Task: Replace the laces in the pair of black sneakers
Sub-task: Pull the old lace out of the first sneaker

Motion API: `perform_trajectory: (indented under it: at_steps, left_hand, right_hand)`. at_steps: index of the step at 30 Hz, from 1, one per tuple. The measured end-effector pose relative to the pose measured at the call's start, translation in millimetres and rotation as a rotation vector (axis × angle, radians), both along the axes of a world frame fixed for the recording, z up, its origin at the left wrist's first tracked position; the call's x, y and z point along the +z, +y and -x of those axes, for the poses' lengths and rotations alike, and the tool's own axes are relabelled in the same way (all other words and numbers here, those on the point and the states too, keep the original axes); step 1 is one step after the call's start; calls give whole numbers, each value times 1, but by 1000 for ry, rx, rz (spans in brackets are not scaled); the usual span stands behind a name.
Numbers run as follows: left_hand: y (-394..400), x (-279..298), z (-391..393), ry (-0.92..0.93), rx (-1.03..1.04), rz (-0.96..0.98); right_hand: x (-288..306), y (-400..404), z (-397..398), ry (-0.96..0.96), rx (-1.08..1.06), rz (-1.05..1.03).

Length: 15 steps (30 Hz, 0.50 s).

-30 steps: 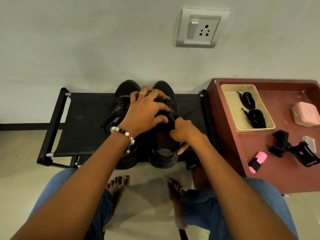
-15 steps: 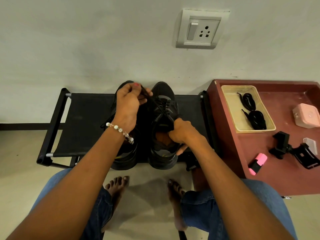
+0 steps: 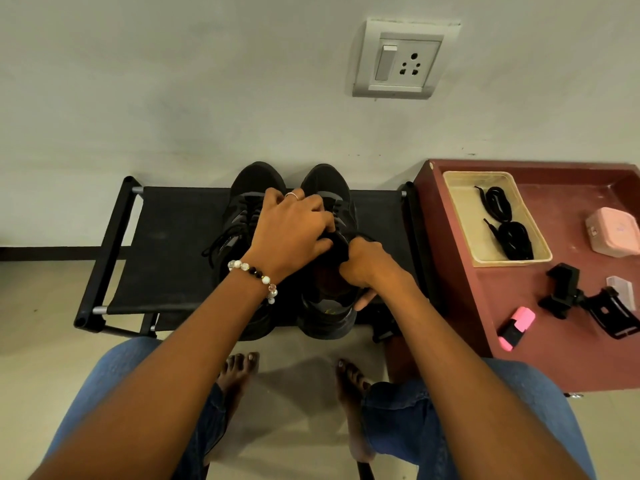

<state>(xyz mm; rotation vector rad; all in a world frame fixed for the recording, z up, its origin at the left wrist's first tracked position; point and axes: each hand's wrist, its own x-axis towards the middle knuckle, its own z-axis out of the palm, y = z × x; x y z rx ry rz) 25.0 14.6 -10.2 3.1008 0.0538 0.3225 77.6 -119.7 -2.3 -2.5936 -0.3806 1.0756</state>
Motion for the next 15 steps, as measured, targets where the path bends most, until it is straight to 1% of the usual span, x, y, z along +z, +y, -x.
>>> perform_trajectory:
  at_steps: [4, 7, 9, 13, 15]
  left_hand:
    - [-7, -2, 2, -88, -12, -89]
    - [-10, -5, 3, -81, 4, -116]
    - [-12, -7, 2, -97, 26, -122]
    - [-15, -14, 0, -192, 37, -127]
    - [-14, -17, -3, -215, 28, -100]
  right_hand:
    - [0, 1, 1, -1, -17, -2]
    - [0, 1, 1, -10, -6, 10]
    - [0, 2, 1, -14, -1, 9]
    - [2, 1, 1, -23, 9, 3]
    - [3, 1, 0, -20, 15, 3]
